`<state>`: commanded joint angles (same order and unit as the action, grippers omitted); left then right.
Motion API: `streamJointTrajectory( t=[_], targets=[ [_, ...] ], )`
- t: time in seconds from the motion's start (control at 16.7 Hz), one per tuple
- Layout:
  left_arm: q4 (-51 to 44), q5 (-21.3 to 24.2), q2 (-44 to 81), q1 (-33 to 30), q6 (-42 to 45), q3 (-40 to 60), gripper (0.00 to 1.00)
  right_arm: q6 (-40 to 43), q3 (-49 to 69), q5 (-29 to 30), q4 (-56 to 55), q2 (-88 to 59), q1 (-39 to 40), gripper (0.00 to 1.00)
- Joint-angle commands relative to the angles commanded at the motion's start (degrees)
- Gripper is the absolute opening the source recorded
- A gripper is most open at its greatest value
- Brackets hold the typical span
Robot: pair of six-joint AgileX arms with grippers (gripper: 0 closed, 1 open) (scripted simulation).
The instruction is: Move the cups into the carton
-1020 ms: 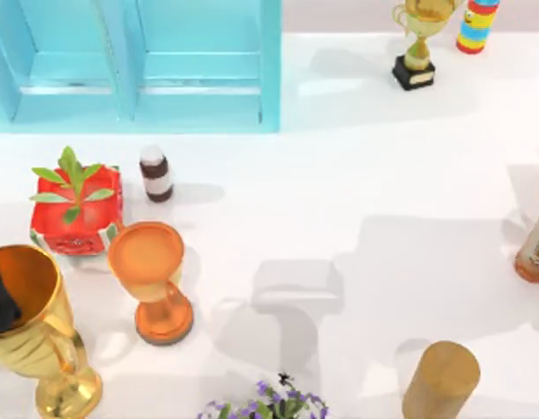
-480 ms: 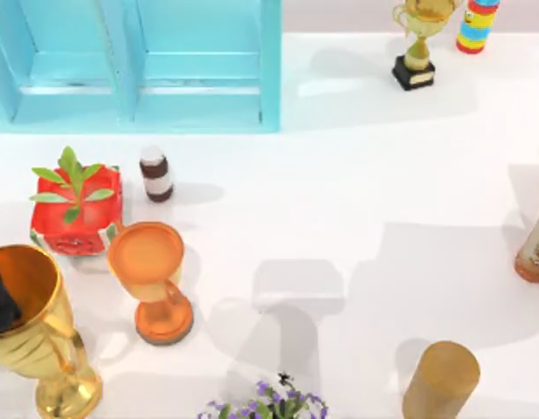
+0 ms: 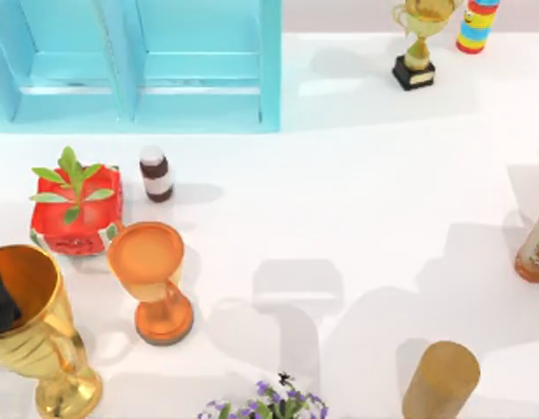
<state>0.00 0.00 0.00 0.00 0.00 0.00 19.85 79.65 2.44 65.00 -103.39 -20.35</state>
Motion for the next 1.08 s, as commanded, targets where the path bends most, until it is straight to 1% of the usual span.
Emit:
streamJointTrajectory(
  t=[0.18, 0.96, 1.02, 1.08],
  targets=[
    [0.0, 0.0, 0.0, 0.0, 0.0, 0.0, 1.00, 0.0, 0.0, 0.0, 0.0, 0.0, 0.0, 0.00],
    [0.0, 0.0, 0.0, 0.0, 0.0, 0.0, 1.00, 0.0, 0.0, 0.0, 0.0, 0.0, 0.0, 0.98],
    [0.0, 0.0, 0.0, 0.0, 0.0, 0.0, 1.00, 0.0, 0.0, 0.0, 0.0, 0.0, 0.0, 1.00],
    [0.0, 0.0, 0.0, 0.0, 0.0, 0.0, 1.00, 0.0, 0.0, 0.0, 0.0, 0.0, 0.0, 1.00]
  ],
)
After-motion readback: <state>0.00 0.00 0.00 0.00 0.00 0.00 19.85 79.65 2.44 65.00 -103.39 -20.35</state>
